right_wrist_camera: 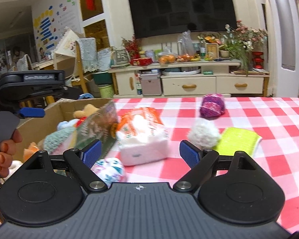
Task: Organize soft objects
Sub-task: 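Move both open grippers back over the remaining table items, then grasp the white fluffy pompom keychain with the left gripper while the right gripper grasps the yellow-green sponge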
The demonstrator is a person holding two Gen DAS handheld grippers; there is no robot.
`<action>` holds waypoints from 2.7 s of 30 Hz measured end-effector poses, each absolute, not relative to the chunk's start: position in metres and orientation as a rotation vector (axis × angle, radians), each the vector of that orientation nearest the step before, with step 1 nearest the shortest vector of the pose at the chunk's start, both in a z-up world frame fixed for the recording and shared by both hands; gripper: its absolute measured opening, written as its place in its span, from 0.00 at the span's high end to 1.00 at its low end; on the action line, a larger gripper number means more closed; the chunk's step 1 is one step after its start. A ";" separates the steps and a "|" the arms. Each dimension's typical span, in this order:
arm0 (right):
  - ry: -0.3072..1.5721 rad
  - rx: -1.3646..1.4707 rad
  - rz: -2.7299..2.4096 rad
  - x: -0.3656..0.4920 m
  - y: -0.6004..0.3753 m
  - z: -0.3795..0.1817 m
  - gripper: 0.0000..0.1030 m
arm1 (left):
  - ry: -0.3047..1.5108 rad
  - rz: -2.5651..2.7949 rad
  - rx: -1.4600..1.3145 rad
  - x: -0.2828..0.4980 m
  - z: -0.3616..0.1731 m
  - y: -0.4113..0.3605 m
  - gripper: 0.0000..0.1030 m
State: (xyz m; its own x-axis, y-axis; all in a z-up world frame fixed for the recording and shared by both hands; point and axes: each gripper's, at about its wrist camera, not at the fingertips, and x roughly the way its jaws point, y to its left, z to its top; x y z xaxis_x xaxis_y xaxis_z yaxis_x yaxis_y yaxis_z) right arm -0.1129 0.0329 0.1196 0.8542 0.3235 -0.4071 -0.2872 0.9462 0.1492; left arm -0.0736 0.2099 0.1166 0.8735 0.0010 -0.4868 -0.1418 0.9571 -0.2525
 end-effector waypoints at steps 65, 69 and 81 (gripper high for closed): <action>0.674 0.089 0.052 0.055 -0.140 0.041 0.00 | 0.638 -0.196 0.036 -0.046 0.078 0.033 0.01; 0.687 0.086 0.089 0.064 -0.138 0.038 0.00 | 0.653 -0.201 0.051 -0.037 0.072 0.024 0.01; 0.681 0.023 0.152 0.071 -0.136 0.036 0.00 | 0.674 -0.198 0.080 -0.002 0.055 -0.001 0.01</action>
State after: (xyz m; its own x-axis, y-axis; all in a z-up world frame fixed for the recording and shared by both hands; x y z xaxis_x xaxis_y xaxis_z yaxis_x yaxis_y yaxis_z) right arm 0.0710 -0.1364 0.0362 0.7663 0.1476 -0.6253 -0.1326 0.9886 0.0709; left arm -0.0017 -0.0012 0.0552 0.7634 -0.1563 -0.6268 0.2080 0.9781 0.0095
